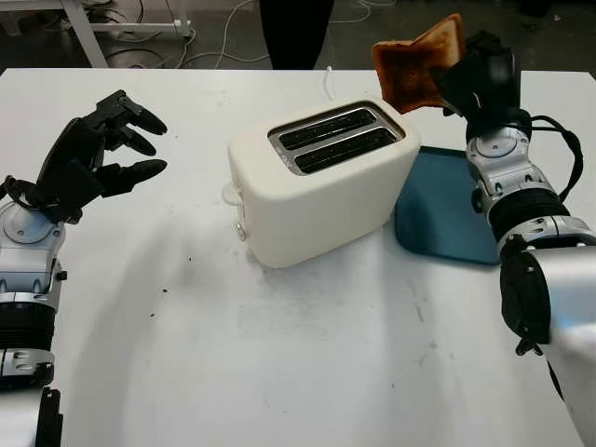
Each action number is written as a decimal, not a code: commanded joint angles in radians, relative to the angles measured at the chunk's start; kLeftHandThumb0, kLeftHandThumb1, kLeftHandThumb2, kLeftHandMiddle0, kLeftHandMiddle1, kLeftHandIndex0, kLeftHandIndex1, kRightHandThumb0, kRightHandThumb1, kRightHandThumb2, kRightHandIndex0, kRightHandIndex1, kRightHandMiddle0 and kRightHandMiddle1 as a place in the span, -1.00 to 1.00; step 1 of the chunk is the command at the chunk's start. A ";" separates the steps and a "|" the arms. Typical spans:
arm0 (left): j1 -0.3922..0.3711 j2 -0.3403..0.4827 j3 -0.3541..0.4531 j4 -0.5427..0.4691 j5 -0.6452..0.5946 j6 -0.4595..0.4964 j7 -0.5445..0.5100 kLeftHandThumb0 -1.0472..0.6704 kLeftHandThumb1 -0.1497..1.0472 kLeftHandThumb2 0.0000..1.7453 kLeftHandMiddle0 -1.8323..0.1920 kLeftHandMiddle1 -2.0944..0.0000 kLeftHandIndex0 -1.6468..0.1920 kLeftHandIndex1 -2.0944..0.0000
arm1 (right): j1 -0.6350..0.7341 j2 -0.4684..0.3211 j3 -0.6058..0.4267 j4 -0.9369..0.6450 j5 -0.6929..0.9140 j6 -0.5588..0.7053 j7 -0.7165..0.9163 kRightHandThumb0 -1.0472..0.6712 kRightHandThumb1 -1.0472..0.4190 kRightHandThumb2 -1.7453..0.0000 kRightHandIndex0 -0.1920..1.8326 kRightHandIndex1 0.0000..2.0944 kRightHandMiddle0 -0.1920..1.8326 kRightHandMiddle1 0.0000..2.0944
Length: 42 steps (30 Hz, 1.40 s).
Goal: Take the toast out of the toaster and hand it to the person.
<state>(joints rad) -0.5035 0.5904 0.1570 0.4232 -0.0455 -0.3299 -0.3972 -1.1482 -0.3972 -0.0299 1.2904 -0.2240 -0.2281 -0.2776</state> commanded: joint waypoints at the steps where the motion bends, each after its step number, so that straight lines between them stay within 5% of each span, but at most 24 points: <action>1: 0.013 -0.006 0.005 -0.005 -0.004 0.003 0.002 -1.00 0.79 -0.86 0.62 -0.46 0.58 -0.37 | 0.007 0.003 0.001 -0.001 0.000 0.005 -0.014 -0.09 -0.83 0.73 0.06 0.67 -0.23 0.65; 4: 0.014 -0.006 0.005 -0.007 -0.002 0.000 0.006 -1.00 0.79 -0.86 0.62 -0.46 0.57 -0.37 | 0.003 0.003 0.007 -0.001 -0.007 0.021 -0.021 -0.12 -0.83 0.74 -0.03 0.67 -0.19 0.34; 6: 0.014 -0.005 0.005 -0.006 0.001 -0.001 0.007 -1.00 0.79 -0.86 0.61 -0.46 0.57 -0.37 | 0.001 0.003 0.004 -0.001 -0.001 0.024 -0.014 -0.12 -0.83 0.72 0.02 0.67 -0.21 0.58; 11: 0.012 -0.003 0.003 -0.003 0.003 -0.004 0.004 -1.00 0.79 -0.85 0.61 -0.46 0.58 -0.37 | 0.005 0.000 0.004 -0.004 0.003 0.011 0.004 -0.11 -0.83 0.70 0.03 0.67 -0.23 0.66; 16: 0.010 -0.006 0.007 -0.001 -0.011 0.003 -0.004 -1.00 0.79 -0.87 0.62 -0.46 0.58 -0.37 | 0.004 0.004 -0.002 -0.005 0.006 0.004 -0.012 -0.10 -0.83 0.74 0.04 0.67 -0.20 0.53; 19: 0.012 -0.005 0.006 -0.004 -0.005 0.007 0.002 -1.00 0.79 -0.88 0.61 -0.46 0.57 -0.36 | 0.003 0.003 0.017 -0.004 -0.018 0.013 -0.034 -0.12 -0.83 0.76 -0.03 0.67 -0.16 0.29; 32: 0.014 -0.005 0.005 -0.008 0.001 0.000 0.007 -1.00 0.79 -0.85 0.62 -0.46 0.59 -0.37 | 0.004 0.002 0.005 -0.007 -0.004 -0.009 -0.009 -0.11 -0.83 0.73 0.03 0.67 -0.15 0.34; 38: 0.015 -0.006 0.006 -0.010 0.002 0.002 0.010 -1.00 0.79 -0.86 0.61 -0.46 0.58 -0.37 | 0.001 0.004 -0.004 -0.006 0.006 -0.001 -0.007 -0.11 -0.83 0.75 -0.01 0.67 -0.20 0.16; 42: 0.014 -0.006 0.005 -0.011 0.004 0.002 0.012 -1.00 0.79 -0.87 0.61 -0.47 0.57 -0.38 | -0.001 0.002 -0.009 -0.005 0.012 -0.004 0.004 -0.10 -0.83 0.73 -0.02 0.67 -0.23 0.37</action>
<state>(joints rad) -0.5015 0.5904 0.1571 0.4228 -0.0451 -0.3294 -0.3972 -1.1483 -0.3961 -0.0309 1.2903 -0.2224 -0.2156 -0.2764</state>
